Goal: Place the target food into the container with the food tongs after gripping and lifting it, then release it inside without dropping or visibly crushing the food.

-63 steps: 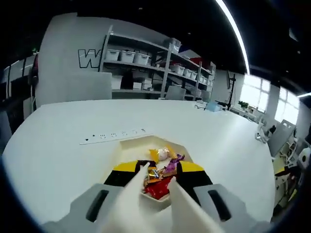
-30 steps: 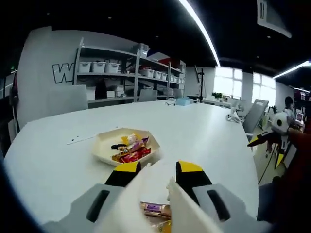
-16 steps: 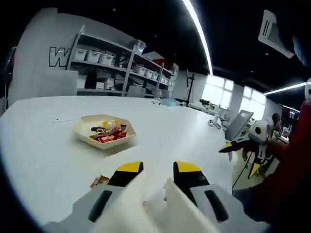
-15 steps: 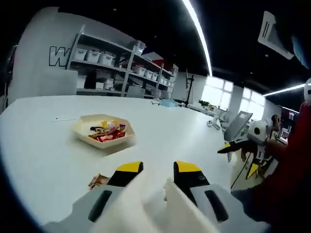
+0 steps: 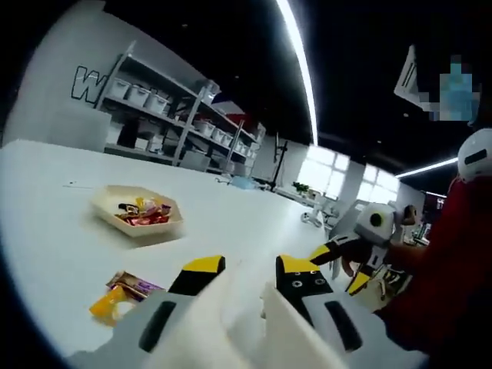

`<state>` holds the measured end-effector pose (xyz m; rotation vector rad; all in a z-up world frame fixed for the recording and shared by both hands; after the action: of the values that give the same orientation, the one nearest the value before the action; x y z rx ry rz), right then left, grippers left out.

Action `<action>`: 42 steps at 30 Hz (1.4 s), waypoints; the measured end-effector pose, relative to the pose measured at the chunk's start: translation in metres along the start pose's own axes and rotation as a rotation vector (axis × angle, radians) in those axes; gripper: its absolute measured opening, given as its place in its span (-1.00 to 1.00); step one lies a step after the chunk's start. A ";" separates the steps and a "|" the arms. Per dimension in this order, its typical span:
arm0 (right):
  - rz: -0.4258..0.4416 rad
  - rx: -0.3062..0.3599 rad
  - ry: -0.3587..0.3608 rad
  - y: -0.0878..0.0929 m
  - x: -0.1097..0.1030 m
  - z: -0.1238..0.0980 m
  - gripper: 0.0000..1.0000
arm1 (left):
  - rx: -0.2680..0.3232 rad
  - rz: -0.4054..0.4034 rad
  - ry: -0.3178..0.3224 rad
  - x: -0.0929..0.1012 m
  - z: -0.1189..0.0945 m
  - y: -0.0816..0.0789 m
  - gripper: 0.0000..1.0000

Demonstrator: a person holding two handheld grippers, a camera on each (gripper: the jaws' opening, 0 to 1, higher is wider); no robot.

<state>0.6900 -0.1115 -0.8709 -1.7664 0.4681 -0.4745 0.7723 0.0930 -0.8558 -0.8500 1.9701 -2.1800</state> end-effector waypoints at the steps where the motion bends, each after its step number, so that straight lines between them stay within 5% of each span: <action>1: 0.001 0.012 -0.013 -0.003 -0.002 0.005 -0.20 | 0.004 -0.006 0.016 0.003 0.000 0.000 -0.52; 10: -0.041 0.065 -0.081 -0.018 -0.012 0.028 -0.38 | -0.006 0.005 0.084 0.021 -0.003 -0.001 -0.51; 15: -0.135 0.101 -0.121 -0.025 -0.018 0.037 -0.79 | -0.001 -0.002 0.113 0.029 -0.003 -0.002 -0.51; 22: -0.130 0.128 -0.140 -0.030 -0.022 0.045 -0.76 | -0.008 -0.025 0.170 0.043 -0.002 -0.004 -0.51; 26: -0.142 0.145 -0.158 -0.036 -0.025 0.046 -1.00 | -0.027 -0.033 0.210 0.049 -0.002 -0.003 -0.51; 31: -0.013 0.137 -0.288 -0.032 -0.029 0.040 -1.00 | -0.017 0.080 0.274 0.055 -0.006 -0.001 -0.45; 38: 0.119 0.104 -0.412 -0.030 -0.038 0.036 -1.00 | -0.065 0.067 0.320 0.061 -0.007 0.003 -0.39; 42: 0.151 0.092 -0.428 -0.031 -0.037 0.035 -1.00 | -0.062 0.125 0.338 0.063 -0.007 0.002 -0.36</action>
<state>0.6806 -0.0561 -0.8520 -1.6695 0.2675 -0.0066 0.7151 0.0730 -0.8358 -0.3672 2.1768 -2.3232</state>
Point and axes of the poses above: the point that each gripper's makers call its tool centre point, and the gripper's own axes: z roughly forward along the fingers, x roughly to its right, y roughly out of its underside, the point moved 8 cm from there along -z, roughly backward along the fingers, and after that the axes turned 5 degrees about x, right-handed, at the moved point
